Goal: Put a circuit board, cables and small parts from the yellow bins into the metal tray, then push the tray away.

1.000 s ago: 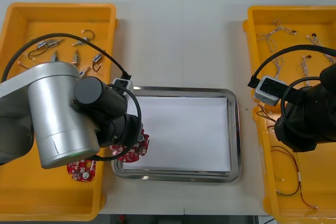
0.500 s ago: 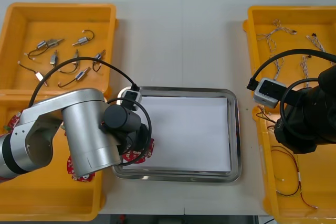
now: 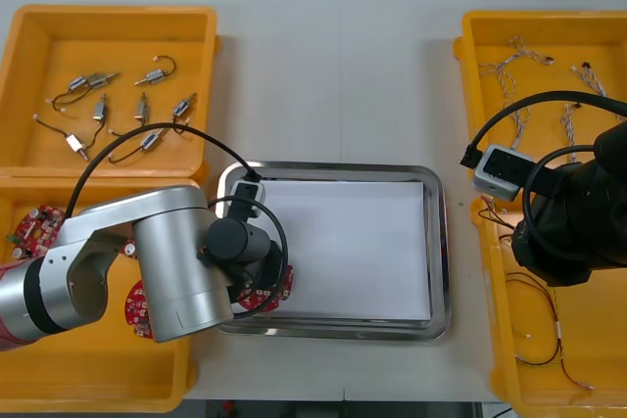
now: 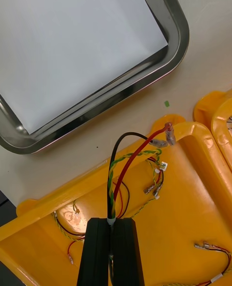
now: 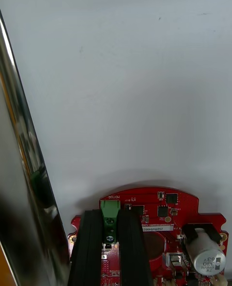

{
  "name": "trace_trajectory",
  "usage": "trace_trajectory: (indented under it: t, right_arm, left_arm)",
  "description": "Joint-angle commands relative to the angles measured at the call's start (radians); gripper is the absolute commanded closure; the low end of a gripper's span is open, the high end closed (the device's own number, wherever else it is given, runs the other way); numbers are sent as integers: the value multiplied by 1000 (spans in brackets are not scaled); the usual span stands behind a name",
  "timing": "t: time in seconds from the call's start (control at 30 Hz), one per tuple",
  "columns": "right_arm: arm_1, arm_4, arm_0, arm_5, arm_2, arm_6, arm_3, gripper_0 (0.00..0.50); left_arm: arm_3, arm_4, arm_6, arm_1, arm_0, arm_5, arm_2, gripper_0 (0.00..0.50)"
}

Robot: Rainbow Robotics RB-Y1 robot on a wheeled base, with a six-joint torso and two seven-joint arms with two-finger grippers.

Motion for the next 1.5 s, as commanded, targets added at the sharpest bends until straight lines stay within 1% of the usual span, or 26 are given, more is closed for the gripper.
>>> trace_trajectory:
  t: [0.03,0.2,0.23,0.3,0.33,0.37,0.4,0.7,0.9,1.03,1.13,1.3,1.37,1.5]
  right_arm:
    - [-36,8,-27,-4,10,53,-11,500]
    - [-36,8,-27,-4,10,53,-11,500]
    - [-36,8,-29,-4,10,53,-13,500]
    - [-36,8,-27,-4,10,53,-13,500]
    - [-36,8,-29,-4,10,53,-11,500]
    - [-36,8,-29,-4,10,53,-13,500]
    - [-36,8,-29,-4,10,53,-11,500]
    - [-36,5,-27,-4,10,58,-11,500]
    - [-36,-19,-36,-6,10,59,-14,500]
    - [-36,-39,-50,-7,10,63,-26,500]
    - [-26,-50,-63,-7,18,64,-43,500]
    - [-3,-48,-145,-23,113,58,-59,500]
    - [3,-47,-190,-53,171,59,-56,500]
    - [30,-25,-251,-96,263,64,-46,500]
  left_arm:
    - [-5,-12,59,-20,-34,-18,-13,500]
    - [-6,-12,67,-20,-34,-18,-13,500]
    - [-6,-14,68,-20,-34,-18,-13,490]
    - [-6,-12,73,-20,-34,-18,-13,341]
    - [-6,-14,76,-20,-34,-18,-13,169]
    - [-6,-14,77,-20,-34,-18,-13,73]
    - [-6,-14,81,-20,-34,-18,-13,0]
    - [-6,-17,102,-20,-31,-31,-11,0]
    - [-14,-5,117,-20,-31,-31,13,0]
    - [-40,54,131,-20,-32,-23,76,0]
    - [-69,84,139,-25,-31,15,127,0]
    - [-121,147,143,-25,-31,106,240,0]
    - [-141,190,143,-22,-32,156,303,0]
    - [-177,244,145,-17,-32,230,397,0]
